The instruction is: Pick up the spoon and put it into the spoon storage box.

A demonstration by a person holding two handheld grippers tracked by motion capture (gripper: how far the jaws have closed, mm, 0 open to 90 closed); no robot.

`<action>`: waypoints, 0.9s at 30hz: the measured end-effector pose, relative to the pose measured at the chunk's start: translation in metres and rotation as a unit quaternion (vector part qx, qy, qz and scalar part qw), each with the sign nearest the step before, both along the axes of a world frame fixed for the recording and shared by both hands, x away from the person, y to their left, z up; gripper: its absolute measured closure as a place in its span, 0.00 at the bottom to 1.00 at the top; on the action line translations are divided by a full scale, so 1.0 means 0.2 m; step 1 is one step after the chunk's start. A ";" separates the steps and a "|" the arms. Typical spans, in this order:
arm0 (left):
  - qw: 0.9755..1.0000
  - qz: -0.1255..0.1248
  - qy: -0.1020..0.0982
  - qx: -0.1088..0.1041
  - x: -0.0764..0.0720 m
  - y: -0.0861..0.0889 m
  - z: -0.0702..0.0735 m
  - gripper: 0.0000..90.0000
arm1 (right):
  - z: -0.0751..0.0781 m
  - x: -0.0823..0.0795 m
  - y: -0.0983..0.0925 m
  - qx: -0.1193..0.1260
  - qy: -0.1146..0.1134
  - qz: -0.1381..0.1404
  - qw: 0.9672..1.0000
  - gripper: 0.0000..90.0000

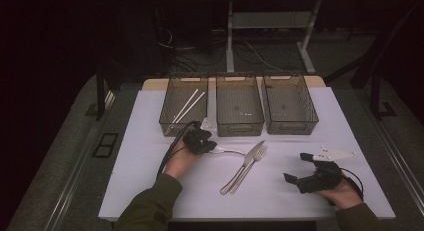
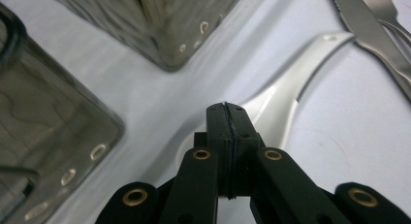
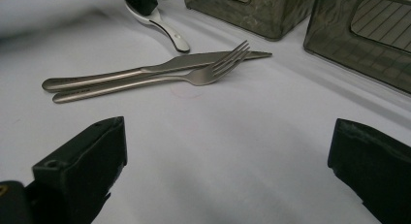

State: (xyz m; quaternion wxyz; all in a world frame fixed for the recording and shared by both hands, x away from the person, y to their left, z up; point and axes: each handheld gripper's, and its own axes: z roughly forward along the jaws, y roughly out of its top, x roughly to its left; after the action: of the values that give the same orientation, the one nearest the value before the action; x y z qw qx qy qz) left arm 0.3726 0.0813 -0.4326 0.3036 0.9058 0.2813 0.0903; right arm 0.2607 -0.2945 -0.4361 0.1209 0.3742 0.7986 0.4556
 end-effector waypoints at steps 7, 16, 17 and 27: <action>1.000 -0.003 0.018 -0.002 -0.05 0.02 0.01 0.99 | 0.00 0.00 0.00 0.000 0.000 0.000 1.000 0.01; 1.000 -0.009 0.011 -0.008 -0.05 0.02 0.01 0.99 | 0.00 0.00 0.00 0.000 0.000 0.000 1.000 0.01; 1.000 -0.008 0.010 -0.013 -0.05 0.02 0.01 0.98 | 0.00 0.00 0.00 0.000 0.000 0.000 1.000 0.01; 0.998 -0.012 -0.008 -0.054 0.01 -0.05 0.05 0.68 | 0.00 0.00 0.00 -0.002 0.002 0.000 1.000 0.01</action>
State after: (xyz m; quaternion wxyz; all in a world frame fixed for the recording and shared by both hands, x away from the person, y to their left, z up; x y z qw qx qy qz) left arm 0.3749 0.0705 -0.4227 0.3557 0.8906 0.2723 0.0786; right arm 0.2610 -0.2936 -0.4364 0.1199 0.3750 0.7999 0.4530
